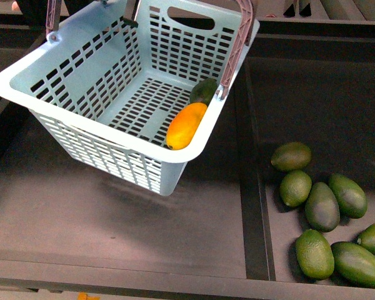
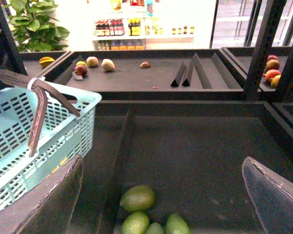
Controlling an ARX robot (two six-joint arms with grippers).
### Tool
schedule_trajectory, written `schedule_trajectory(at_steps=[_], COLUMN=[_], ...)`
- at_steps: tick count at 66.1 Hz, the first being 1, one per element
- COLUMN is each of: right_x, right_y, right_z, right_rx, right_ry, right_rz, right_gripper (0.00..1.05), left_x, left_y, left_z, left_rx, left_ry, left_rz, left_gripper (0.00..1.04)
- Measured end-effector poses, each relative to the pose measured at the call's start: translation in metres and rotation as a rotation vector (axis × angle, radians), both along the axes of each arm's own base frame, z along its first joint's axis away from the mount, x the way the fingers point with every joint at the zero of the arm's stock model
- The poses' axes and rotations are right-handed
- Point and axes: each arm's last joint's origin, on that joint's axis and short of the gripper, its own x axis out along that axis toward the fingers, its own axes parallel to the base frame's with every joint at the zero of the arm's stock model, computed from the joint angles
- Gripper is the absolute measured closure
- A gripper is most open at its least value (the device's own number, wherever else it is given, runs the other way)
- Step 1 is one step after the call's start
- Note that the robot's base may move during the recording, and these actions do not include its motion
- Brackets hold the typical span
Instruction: Pick mango and avocado into basket
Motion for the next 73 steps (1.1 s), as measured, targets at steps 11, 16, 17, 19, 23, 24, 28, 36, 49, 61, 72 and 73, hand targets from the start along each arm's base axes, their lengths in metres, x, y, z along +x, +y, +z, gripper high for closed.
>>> schedule_trajectory(at_steps=[11,16,17,19,23,24,28,36,49,61,72,73], right_x=[0.0,0.0,0.0,0.0,0.0,0.0,0.0,0.0,0.0,0.0,0.0,0.0], right_y=[0.0,0.0,0.0,0.0,0.0,0.0,0.0,0.0,0.0,0.0,0.0,0.0], right_z=[0.0,0.0,0.0,0.0,0.0,0.0,0.0,0.0,0.0,0.0,0.0,0.0], right_rx=[0.0,0.0,0.0,0.0,0.0,0.0,0.0,0.0,0.0,0.0,0.0,0.0], right_ry=[0.0,0.0,0.0,0.0,0.0,0.0,0.0,0.0,0.0,0.0,0.0,0.0], right_rz=[0.0,0.0,0.0,0.0,0.0,0.0,0.0,0.0,0.0,0.0,0.0,0.0], right_gripper=[0.09,0.09,0.09,0.09,0.09,0.09,0.09,0.09,0.09,0.09,0.09,0.09], left_x=[0.027,0.03,0.03,0.03,0.027,0.026,0.022,0.01,-0.004,-0.043,-0.1,-0.103], left_y=[0.029,0.038,0.039,0.041,0.043,0.044,0.048,0.054,0.062,0.078,0.091,0.09], left_z=[-0.032,-0.034,-0.033,-0.034,-0.041,-0.042,-0.042,-0.05,-0.041,0.009,0.047,0.05], left_rx=[-0.013,-0.033,-0.035,-0.037,-0.037,-0.039,-0.049,-0.048,-0.052,-0.037,0.061,0.062], left_ry=[0.086,0.093,0.093,0.094,0.109,0.114,0.126,0.171,0.152,0.057,0.056,0.051], left_rz=[0.1,0.116,0.119,0.121,0.131,0.136,0.148,0.168,0.183,0.246,0.266,0.261], left_gripper=[0.91,0.91,0.91,0.91,0.91,0.91,0.91,0.72,0.35,0.08,0.08,0.08])
